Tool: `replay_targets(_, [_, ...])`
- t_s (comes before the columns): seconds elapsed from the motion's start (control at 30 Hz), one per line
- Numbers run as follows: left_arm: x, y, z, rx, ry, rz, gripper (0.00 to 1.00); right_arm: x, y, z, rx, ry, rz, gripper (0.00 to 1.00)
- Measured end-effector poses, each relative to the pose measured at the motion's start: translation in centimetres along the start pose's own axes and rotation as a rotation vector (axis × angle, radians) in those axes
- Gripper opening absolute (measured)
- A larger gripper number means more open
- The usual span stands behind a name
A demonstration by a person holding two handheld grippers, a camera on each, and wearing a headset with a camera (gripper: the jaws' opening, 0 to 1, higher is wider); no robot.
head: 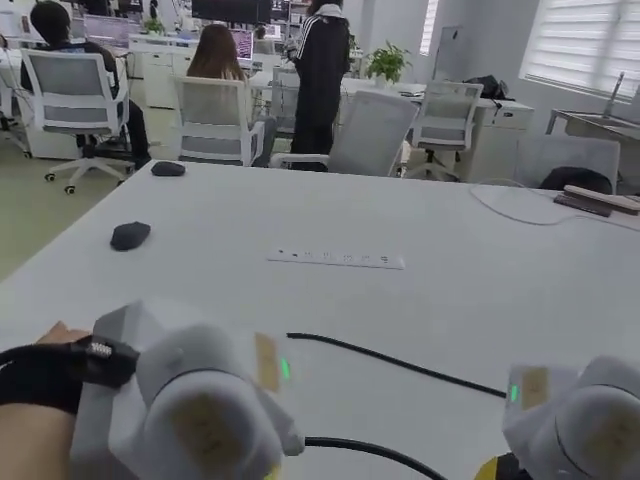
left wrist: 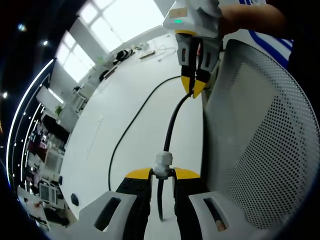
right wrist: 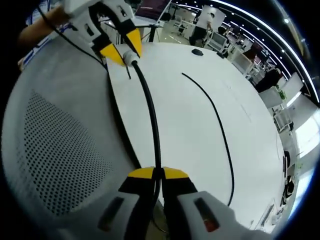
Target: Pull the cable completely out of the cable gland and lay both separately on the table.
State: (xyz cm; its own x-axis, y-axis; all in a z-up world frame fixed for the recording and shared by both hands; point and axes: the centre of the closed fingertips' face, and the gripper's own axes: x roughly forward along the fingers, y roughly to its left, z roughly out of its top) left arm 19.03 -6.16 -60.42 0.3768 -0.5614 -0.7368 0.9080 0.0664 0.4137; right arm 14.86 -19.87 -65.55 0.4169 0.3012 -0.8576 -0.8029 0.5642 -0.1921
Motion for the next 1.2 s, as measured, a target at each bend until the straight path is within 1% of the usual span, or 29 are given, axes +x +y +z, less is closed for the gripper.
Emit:
replay_targets(0.1, [0.0, 0.1, 0.1, -0.001, -0.001, 0.003, 0.17, 0.0, -0.2, -0.8, 0.02, 0.02, -0.005, 0.03])
replay_targets(0.17, [0.0, 0.0, 0.2, 0.003, -0.001, 0.001, 0.17, 0.1, 0.0, -1.3, 0.02, 0.047, 0.009, 0.04])
replay_targets(0.2, [0.0, 0.0, 0.2, 0.004, 0.001, 0.002, 0.17, 0.0, 0.4, -1.5, 0.006, 0.069, 0.034, 0.08])
replay_targets(0.27, [0.0, 0.1, 0.1, 0.008, 0.006, 0.003, 0.17, 0.0, 0.6, -0.9, -0.018, 0.066, 0.026, 0.21])
replay_targets(0.3, [0.0, 0.1, 0.1, 0.006, 0.006, 0.004, 0.17, -0.2, 0.6, -0.5, -0.018, 0.06, 0.026, 0.25])
replay_targets(0.37, [0.1, 0.1, 0.1, 0.009, 0.008, 0.006, 0.17, -0.5, 0.8, 1.0, -0.003, 0.01, 0.038, 0.23])
replay_targets(0.43, [0.0, 0.1, 0.1, 0.009, 0.009, 0.007, 0.17, -0.6, 1.2, 3.1, 0.014, -0.057, 0.039, 0.23])
replay_targets(0.47, [0.0, 0.0, 0.1, 0.009, 0.01, 0.008, 0.17, -0.7, 1.3, 4.0, 0.01, -0.078, 0.037, 0.24])
replay_targets(0.5, [0.0, 0.0, 0.1, 0.009, 0.009, 0.009, 0.17, -0.9, 1.2, 5.6, -0.01, -0.128, 0.012, 0.24])
replay_targets(0.53, [0.0, 0.0, 0.1, 0.008, 0.008, 0.008, 0.17, -1.1, 0.7, 6.9, -0.008, -0.178, -0.034, 0.23])
replay_targets(0.57, [0.0, -0.1, 0.2, 0.008, 0.008, 0.008, 0.17, -1.4, 0.4, 8.1, -0.006, -0.227, -0.066, 0.22])
replay_targets(0.6, [0.0, -0.1, 0.2, 0.008, 0.007, 0.008, 0.17, -1.6, 0.7, 8.8, -0.005, -0.241, -0.059, 0.21])
replay_targets(0.63, [0.1, -0.1, 0.3, 0.008, 0.006, 0.007, 0.17, -1.8, 1.3, 9.8, -0.022, -0.256, -0.051, 0.2])
replay_targets(0.67, [0.1, -0.2, 0.3, 0.01, 0.006, 0.008, 0.17, -1.8, 1.6, 10.4, -0.037, -0.261, -0.049, 0.19])
replay_targets(0.7, [0.1, -0.2, 0.4, 0.012, 0.006, 0.008, 0.17, -1.6, 2.1, 11.3, -0.091, -0.273, -0.046, 0.19])
replay_targets(0.73, [0.1, -0.2, 0.5, 0.014, 0.005, 0.007, 0.17, -1.4, 2.5, 11.6, -0.122, -0.266, -0.039, 0.18])
replay_targets(0.77, [0.1, -0.2, 0.6, 0.018, 0.002, 0.009, 0.17, -1.1, 2.9, 11.9, -0.144, -0.256, -0.043, 0.17])
replay_targets(0.8, [0.1, -0.2, 0.7, 0.019, 0.0, 0.009, 0.17, -0.9, 2.9, 12.2, -0.163, -0.257, -0.051, 0.17])
replay_targets(0.87, [0.0, -0.2, 1.0, 0.024, -0.005, 0.01, 0.17, -0.7, 3.0, 12.7, -0.173, -0.26, -0.071, 0.15])
replay_targets(0.97, [-0.1, -0.2, 1.1, 0.029, -0.011, 0.01, 0.17, -0.5, 3.3, 13.2, -0.19, -0.264, -0.058, 0.12])
replay_targets(1.03, [-0.1, -0.2, 1.1, 0.037, -0.013, 0.01, 0.17, -0.4, 3.3, 13.2, -0.204, -0.262, -0.067, 0.09])
replay_targets(1.07, [-0.1, -0.3, 1.1, 0.04, -0.013, 0.009, 0.17, -0.4, 3.3, 13.1, -0.221, -0.257, -0.071, 0.05])
replay_targets(1.13, [-0.2, -0.3, 1.1, 0.04, -0.017, 0.008, 0.17, -0.5, 3.3, 13.1, -0.245, -0.261, -0.068, 0.04])
replay_targets(1.2, [-0.2, -0.2, 1.3, 0.037, -0.025, 0.004, 0.17, -0.7, 3.1, 13.0, -0.228, -0.267, -0.069, 0.04])
